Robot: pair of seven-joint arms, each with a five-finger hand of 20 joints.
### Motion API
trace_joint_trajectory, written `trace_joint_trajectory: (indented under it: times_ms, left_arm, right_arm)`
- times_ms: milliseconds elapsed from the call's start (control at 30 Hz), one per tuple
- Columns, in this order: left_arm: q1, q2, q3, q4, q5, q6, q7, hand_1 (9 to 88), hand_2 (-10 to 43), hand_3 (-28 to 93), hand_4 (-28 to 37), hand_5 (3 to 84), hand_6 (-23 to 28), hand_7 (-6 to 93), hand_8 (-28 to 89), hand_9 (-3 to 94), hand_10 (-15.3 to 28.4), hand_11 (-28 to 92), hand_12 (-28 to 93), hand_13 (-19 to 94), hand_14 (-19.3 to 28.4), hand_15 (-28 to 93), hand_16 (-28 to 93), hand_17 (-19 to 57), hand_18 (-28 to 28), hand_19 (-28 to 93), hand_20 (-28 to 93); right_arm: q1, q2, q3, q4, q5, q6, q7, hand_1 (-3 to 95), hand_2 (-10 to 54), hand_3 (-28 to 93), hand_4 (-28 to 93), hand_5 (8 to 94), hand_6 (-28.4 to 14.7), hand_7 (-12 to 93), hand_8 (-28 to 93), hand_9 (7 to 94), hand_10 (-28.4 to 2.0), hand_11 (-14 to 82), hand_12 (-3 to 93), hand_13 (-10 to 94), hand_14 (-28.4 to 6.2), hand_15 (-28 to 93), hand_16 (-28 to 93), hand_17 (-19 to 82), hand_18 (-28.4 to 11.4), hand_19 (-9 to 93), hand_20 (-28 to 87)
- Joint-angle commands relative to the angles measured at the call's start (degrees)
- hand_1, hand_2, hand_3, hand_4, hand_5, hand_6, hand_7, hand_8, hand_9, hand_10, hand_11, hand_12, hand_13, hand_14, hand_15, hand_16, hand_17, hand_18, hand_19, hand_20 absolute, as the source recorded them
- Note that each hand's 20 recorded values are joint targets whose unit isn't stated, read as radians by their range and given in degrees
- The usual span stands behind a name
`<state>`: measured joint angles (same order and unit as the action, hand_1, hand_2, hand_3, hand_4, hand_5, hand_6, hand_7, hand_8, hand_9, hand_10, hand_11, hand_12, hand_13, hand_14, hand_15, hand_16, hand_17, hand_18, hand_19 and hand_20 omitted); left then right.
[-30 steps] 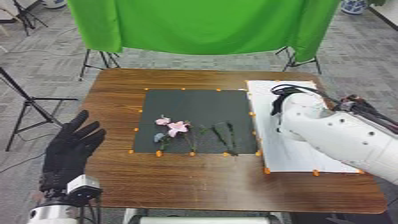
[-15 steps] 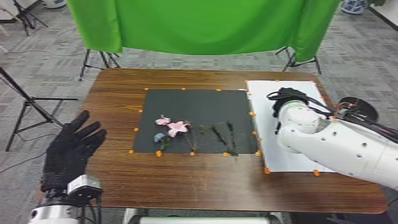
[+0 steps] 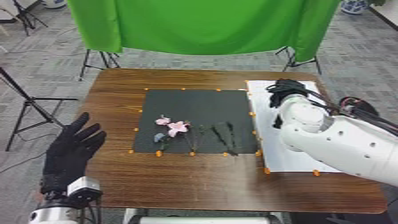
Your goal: Arrange flowers
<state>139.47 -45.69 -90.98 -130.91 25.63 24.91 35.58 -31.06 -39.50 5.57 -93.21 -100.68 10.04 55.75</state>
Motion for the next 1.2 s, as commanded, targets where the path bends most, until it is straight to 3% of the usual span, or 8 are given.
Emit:
trace_joint_trajectory:
  times_ms: [33,233,467,700,967,1000,1033,1200]
  left_arm:
    - [2.22,-0.47,-1.67,-0.96,-0.01,0.30,0.32,28.3,7.2,64,-23.3,37.2,9.4,11.0,-8,32.4,19.0,30,11,22,25.8,58,-12,-8.7,23.5,47,9]
    - [2.33,0.98,-1.59,-1.16,-1.32,0.84,1.08,28.2,7.1,64,-23.3,37.1,9.4,11.1,-8,32.3,18.9,30,11,22,25.7,58,-12,-8.7,23.4,47,9]
    - [1.99,0.01,-1.73,-1.07,-0.63,0.56,-0.24,28.2,7.2,64,-23.3,37.1,9.5,11.0,-8,32.4,18.9,30,11,22,25.8,58,-12,-8.7,23.4,47,9]
    - [1.80,-0.32,-1.92,-1.00,-0.40,0.52,-0.56,28.3,7.2,64,-23.2,37.1,9.4,11.0,-8,32.3,19.0,30,11,22,25.8,58,-12,-8.7,23.4,47,9]
    - [1.07,-0.95,-2.00,-0.62,0.35,-0.25,-1.41,28.4,7.1,64,-23.2,37.1,9.4,11.0,-8,32.4,18.9,30,11,22,25.8,58,-12,-8.7,23.5,47,9]
    - [1.07,-1.47,-2.26,-0.73,0.81,-0.21,-2.31,28.4,7.1,64,-23.2,37.1,9.4,11.0,-8,32.4,18.9,30,11,22,25.7,58,-12,-8.7,23.5,47,9]
    - [1.06,-1.27,-2.10,-0.71,0.46,-0.01,-1.71,28.4,7.1,64,-23.2,37.1,9.4,11.0,-8,32.3,18.9,30,11,22,25.8,58,-12,-8.7,23.5,47,9]
    - [1.04,-1.67,-2.34,-0.61,0.70,-0.41,-2.23,28.4,7.1,65,-23.3,37.1,9.4,11.1,-8,32.4,18.9,30,11,22,25.8,58,-12,-8.7,23.5,47,9]
  right_arm:
    - [0.57,-3.07,2.84,-6.03,-1.57,-0.17,-4.87,56.6,-5.7,70,-28,79.0,0.8,22,3,88.3,-7.8,19.3,27.5,82,-2.6,60,17,57,-10.7,93,9]
    - [-0.46,-8.53,3.39,-7.33,-1.35,-2.98,-7.37,56.5,-5.7,70,-28,79.0,0.7,21,3,88.2,-7.9,19.5,27.5,81,-3.0,61,18,55,-11.7,93,12]
    - [-1.38,-14.56,1.38,-5.49,-2.00,-4.13,-7.58,56.2,-5.3,70,-28,78.8,0.8,21,3,87.9,-8.0,19.9,27.4,81,-3.4,62,18,55,-12.1,93,13]
    - [-2.34,-18.93,1.01,-3.19,-1.40,-5.37,-6.86,55.9,-5.5,71,-28,78.9,0.9,21,3,88.0,-8.0,20.2,27.1,81,-3.6,62,17,55,-12.6,93,15]
    - [-2.92,-19.92,0.85,-2.78,-0.99,-6.53,-6.74,55.6,-5.8,71,-28,78.8,1.0,21,2,87.9,-8.1,20.6,27.0,81,-3.8,62,17,54,-13.1,93,16]
    - [-3.77,-19.96,1.80,-2.80,-0.76,-7.77,-6.73,55.3,-5.9,72,-28,78.8,1.0,21,2,87.8,-8.1,20.5,27.1,81,-3.9,62,17,54,-13.2,93,16]
    - [-3.73,-19.97,1.78,-2.70,-0.51,-8.01,-7.22,54.7,-6.0,72,-28,78.5,1.0,21,2,87.6,-8.3,20.4,27.2,80,-3.9,62,17,54,-13.4,93,17]
    - [-4.54,-20.31,2.28,-2.70,-0.18,-8.36,-7.70,53.8,-6.2,73,-28,78.1,1.0,21,2,87.0,-8.5,20.6,27.4,80,-4.4,62,17,53,-14.2,93,17]
